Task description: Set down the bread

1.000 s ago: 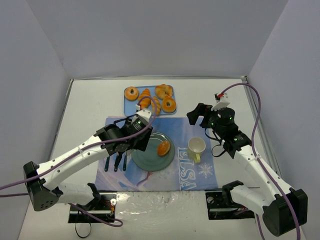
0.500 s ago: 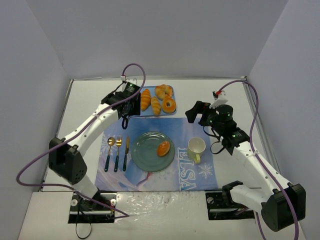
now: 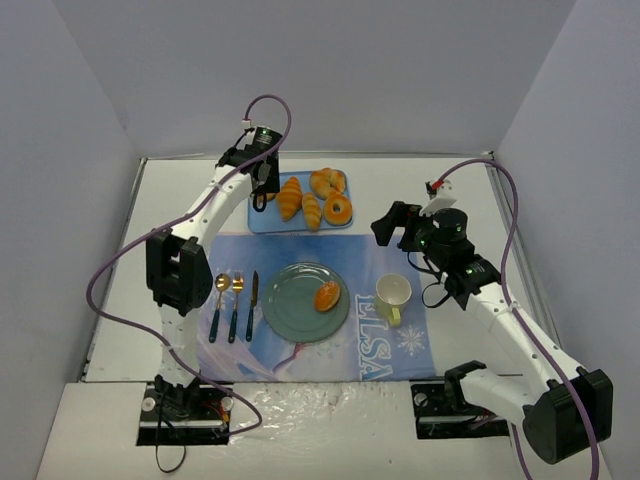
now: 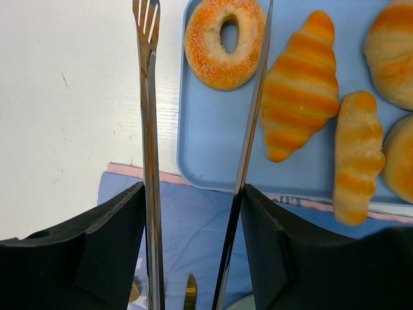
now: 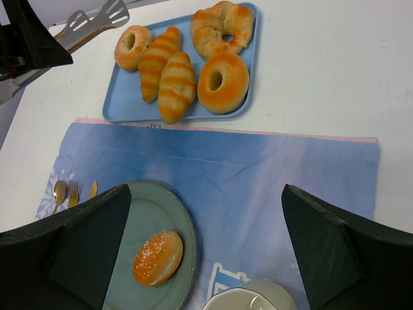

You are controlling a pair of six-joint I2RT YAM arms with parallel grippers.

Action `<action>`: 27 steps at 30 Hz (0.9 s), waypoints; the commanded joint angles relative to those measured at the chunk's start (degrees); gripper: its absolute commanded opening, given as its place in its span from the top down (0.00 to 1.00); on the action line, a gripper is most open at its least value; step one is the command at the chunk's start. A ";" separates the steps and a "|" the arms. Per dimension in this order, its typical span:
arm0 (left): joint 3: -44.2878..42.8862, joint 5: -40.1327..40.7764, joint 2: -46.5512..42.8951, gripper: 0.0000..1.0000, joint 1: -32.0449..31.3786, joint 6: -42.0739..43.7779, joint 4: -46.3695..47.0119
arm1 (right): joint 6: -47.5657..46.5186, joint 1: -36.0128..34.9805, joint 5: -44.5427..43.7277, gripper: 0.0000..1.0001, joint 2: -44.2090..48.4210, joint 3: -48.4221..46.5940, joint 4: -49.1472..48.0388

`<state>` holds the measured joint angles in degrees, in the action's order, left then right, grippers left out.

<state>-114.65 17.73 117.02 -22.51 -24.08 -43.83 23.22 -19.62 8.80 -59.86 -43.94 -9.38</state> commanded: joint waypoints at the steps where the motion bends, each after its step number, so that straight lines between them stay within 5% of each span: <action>1: -5.12 -0.57 -0.56 0.47 1.25 1.54 -1.46 | -0.66 -0.44 -0.47 0.00 1.75 -2.64 -2.66; 27: -10.69 -4.96 8.27 0.45 2.48 3.25 -4.11 | -0.55 -0.60 -0.98 0.00 2.12 -2.29 -2.40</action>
<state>-120.76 12.49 126.75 -20.49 -21.71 -47.76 23.24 -19.69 8.76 -59.33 -43.94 -8.72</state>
